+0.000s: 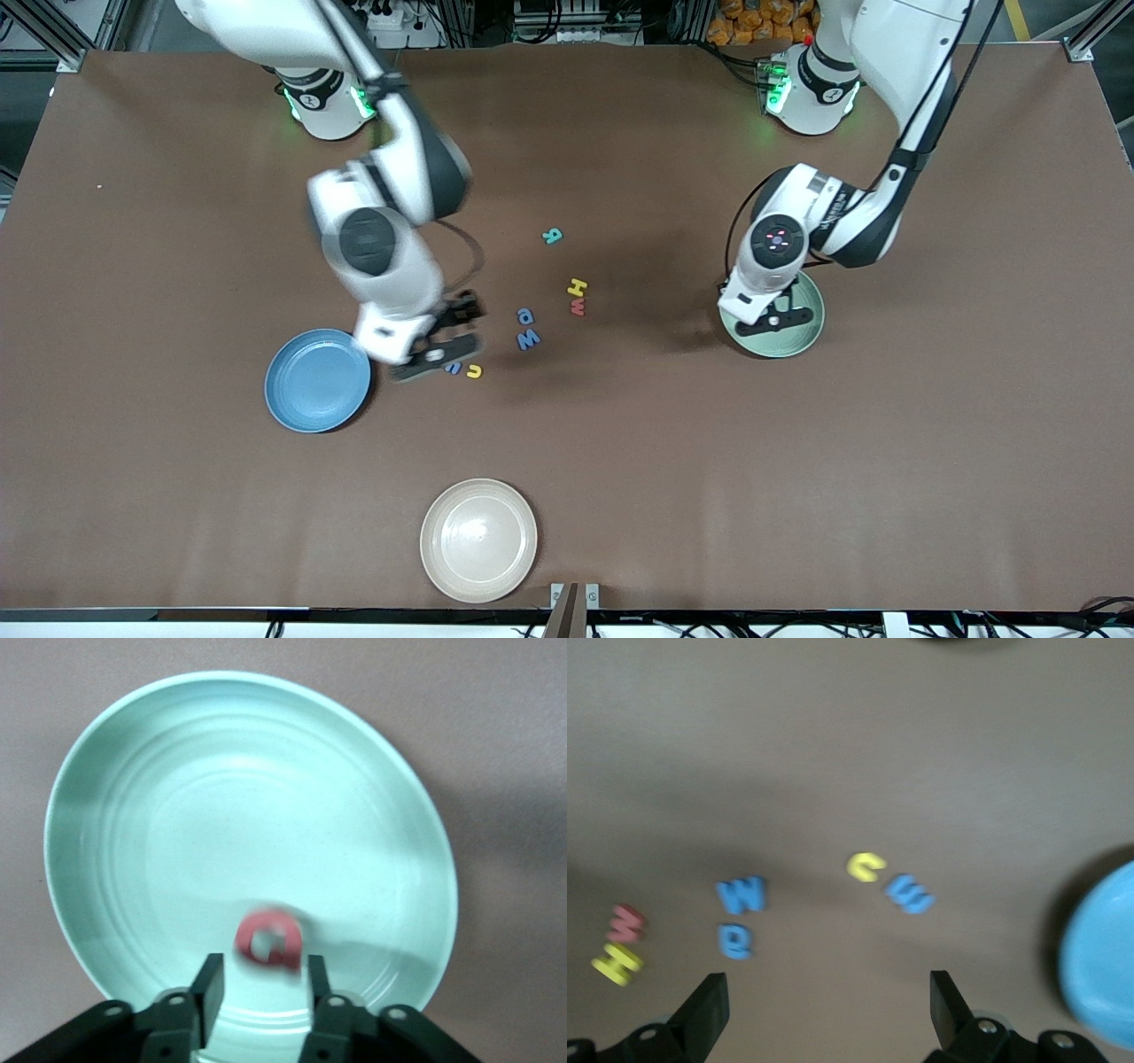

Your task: Sort upper and lower case letters into plates

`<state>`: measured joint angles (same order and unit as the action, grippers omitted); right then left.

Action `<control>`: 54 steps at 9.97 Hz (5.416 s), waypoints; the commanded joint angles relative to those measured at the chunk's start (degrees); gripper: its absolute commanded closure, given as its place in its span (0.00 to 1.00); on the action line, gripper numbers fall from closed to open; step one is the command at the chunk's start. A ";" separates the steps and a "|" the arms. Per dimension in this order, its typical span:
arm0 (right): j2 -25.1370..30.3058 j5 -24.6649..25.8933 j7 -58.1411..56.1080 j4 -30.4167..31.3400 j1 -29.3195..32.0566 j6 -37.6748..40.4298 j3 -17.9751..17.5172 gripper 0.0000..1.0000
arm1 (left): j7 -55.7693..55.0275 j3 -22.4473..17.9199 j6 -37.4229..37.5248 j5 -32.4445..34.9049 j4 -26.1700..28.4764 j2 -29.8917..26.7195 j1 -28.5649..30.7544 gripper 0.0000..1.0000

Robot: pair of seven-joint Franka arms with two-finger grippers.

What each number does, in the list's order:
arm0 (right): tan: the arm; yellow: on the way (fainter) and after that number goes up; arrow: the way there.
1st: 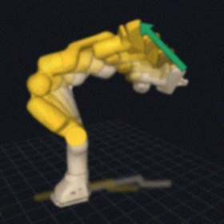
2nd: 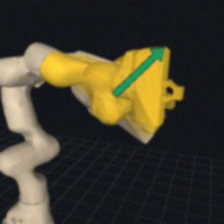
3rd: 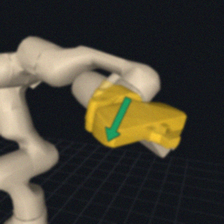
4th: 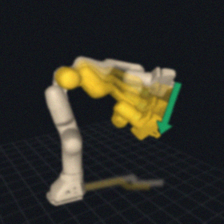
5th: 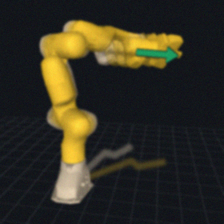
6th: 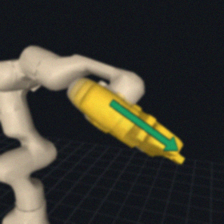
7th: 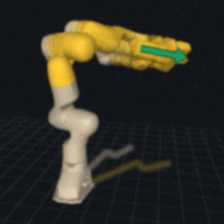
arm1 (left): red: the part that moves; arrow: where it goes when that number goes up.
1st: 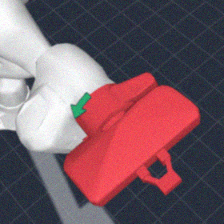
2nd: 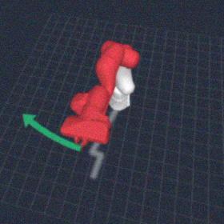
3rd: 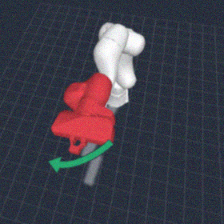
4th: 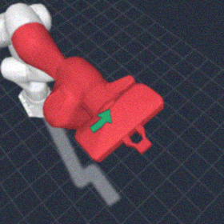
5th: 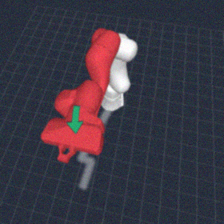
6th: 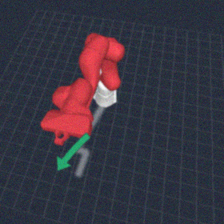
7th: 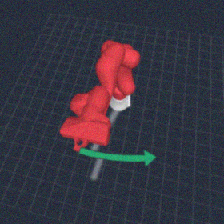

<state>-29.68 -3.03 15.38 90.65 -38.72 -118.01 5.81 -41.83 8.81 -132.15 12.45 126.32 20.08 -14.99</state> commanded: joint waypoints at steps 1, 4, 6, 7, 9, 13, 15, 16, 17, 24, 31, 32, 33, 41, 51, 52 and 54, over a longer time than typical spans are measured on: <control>-4.32 -0.13 19.24 -2.15 -7.04 -3.26 0.61 0.00 | -0.70 3.65 -0.48 -1.18 1.47 -2.76 -0.04 0.00; -9.34 -0.74 36.51 -2.15 -12.43 -10.38 0.26 0.00 | -14.45 10.32 -0.48 -9.02 -1.42 -1.89 -1.09 0.00; -11.45 -5.74 39.63 -2.06 -13.57 -13.63 -0.01 0.00 | -16.70 11.05 -0.48 -9.28 -2.22 -0.75 -1.97 0.00; -12.33 -5.67 39.55 -2.06 -14.19 -13.74 -0.01 0.00 | -17.40 11.05 -0.48 -9.28 -2.22 -0.65 -2.23 0.00; -14.70 -5.23 39.63 -2.15 -14.89 -14.00 -0.01 0.00 | -17.40 11.05 -0.39 -9.28 -2.13 -0.56 -2.23 0.00; -16.99 -5.06 39.46 -3.45 -14.55 -16.11 0.08 0.00 | -17.49 10.96 -0.39 -9.28 -2.48 0.84 -2.15 0.00; -18.31 -5.06 39.46 -5.39 -14.28 -16.11 0.17 0.00 | -17.67 10.96 -0.39 -9.28 -2.92 1.72 -2.85 0.00; -18.75 -5.06 39.46 -5.66 -14.28 -16.11 0.08 0.00 | -18.97 10.96 -0.39 -9.20 -3.53 2.68 -3.46 0.00; -18.84 -5.14 39.46 -5.66 -14.37 -16.03 0.17 0.00 | -20.12 10.87 -0.30 -8.76 -3.63 3.04 -4.34 0.00; -17.88 -5.76 38.85 -5.66 -14.72 -15.85 0.08 1.00 | -20.74 10.87 -0.13 -8.67 -5.99 0.67 -3.91 0.00; -8.66 -5.14 24.65 -5.49 -4.56 -4.72 7.10 1.00 | -22.31 10.70 0.32 -8.84 -10.04 1.02 -4.34 0.00; -8.04 -5.14 19.91 -5.22 -0.61 -2.08 7.55 1.00 | -23.46 10.70 0.32 -8.84 -10.22 1.11 -4.52 0.00; -8.03 -4.97 15.25 -4.87 3.34 -0.57 8.51 1.00 | -23.90 10.78 0.32 -8.76 -10.74 1.28 -4.70 0.00; -9.44 -5.32 -7.39 -0.31 19.21 -2.58 13.09 0.99 | -50.51 10.79 -0.04 -8.67 -33.47 20.05 -28.48 0.00; -6.37 -5.41 -8.27 1.11 16.57 -3.28 11.51 0.00 | -43.86 8.76 0.14 -0.05 -31.75 23.61 -28.69 0.00; -6.27 -5.49 -8.27 0.24 16.05 -3.28 10.73 0.00 | -44.47 8.76 0.14 -0.05 -31.66 23.69 -28.60 0.00; -5.14 -5.50 -8.18 -0.04 15.60 -2.67 8.70 0.00 | -45.69 8.76 0.49 -0.84 -31.23 23.61 -28.69 0.09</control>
<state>-36.59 -7.74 7.59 89.88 -23.27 -121.32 15.59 -86.18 17.52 -132.55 11.24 95.56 43.42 -43.42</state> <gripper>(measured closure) 0.000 0.044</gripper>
